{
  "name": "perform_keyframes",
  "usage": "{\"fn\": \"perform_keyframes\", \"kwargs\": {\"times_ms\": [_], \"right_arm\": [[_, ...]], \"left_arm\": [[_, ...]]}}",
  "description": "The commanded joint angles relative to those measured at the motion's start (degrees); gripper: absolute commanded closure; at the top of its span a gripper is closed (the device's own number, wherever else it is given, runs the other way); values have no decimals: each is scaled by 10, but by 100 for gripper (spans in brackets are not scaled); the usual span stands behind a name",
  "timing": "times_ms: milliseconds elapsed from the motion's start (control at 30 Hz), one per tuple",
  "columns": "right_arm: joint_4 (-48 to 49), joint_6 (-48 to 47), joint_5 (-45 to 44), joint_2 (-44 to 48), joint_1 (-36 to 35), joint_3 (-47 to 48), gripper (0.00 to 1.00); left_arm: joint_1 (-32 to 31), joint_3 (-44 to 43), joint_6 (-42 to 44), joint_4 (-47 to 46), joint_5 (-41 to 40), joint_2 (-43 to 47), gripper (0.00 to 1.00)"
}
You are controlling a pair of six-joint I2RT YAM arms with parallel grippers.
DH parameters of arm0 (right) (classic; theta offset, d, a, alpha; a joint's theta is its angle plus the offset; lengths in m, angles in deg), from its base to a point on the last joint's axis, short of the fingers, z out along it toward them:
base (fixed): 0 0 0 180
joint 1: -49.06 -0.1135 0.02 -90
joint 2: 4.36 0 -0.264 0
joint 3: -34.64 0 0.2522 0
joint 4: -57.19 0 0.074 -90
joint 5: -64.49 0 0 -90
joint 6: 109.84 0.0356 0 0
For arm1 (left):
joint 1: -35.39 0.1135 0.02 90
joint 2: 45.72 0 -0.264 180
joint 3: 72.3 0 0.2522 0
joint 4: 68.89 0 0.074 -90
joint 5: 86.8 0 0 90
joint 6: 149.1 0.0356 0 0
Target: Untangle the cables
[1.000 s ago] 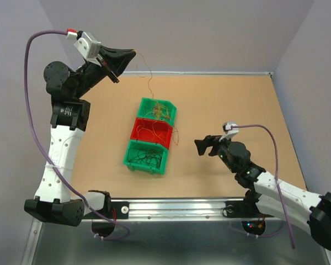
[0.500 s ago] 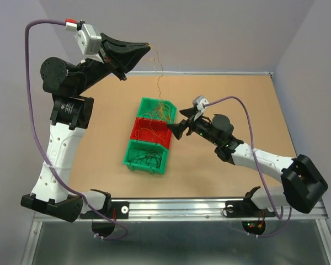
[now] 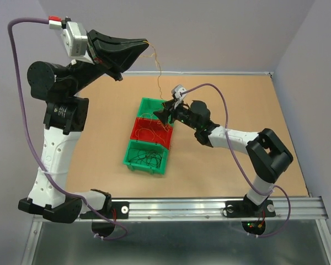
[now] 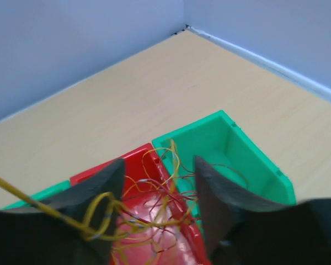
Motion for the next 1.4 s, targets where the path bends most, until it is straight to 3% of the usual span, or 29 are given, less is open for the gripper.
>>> {"fn": "perform_keyframes", "kwargs": {"times_ms": [0,67,100,133,233,467,567,833,1000,1100,1167,1367], "right_arm": [[89,16,-51,7,0,-15,49],[131,26,-79,40,-1,-62,69],[133,27,-85,53,0,-70,74],[132,27,-92,85,-1,-90,86],[125,34,-109,138,-1,-121,99],[52,20,-219,285,0,-202,99],[24,12,-225,309,0,-215,96],[-14,16,-226,325,0,-213,99],[-89,18,-224,341,0,-194,100],[-116,35,-271,348,1,-199,99],[-128,50,-332,358,1,-215,95],[-143,112,-500,427,1,-295,89]], "left_arm": [[-4,-41,-24,-55,4,18,100],[-4,-34,-16,-59,-10,26,100],[-4,-28,-11,-59,-20,30,100],[-4,-14,2,-58,-43,37,100],[-4,9,26,-48,-82,53,100],[-3,6,94,21,-240,53,100],[-3,5,125,31,-264,46,100],[-3,163,148,-22,-186,47,100],[-2,215,179,-37,-241,44,100],[7,187,191,-17,-336,30,100],[42,123,178,18,-370,-3,100],[161,-6,86,50,-377,-81,100]]}}
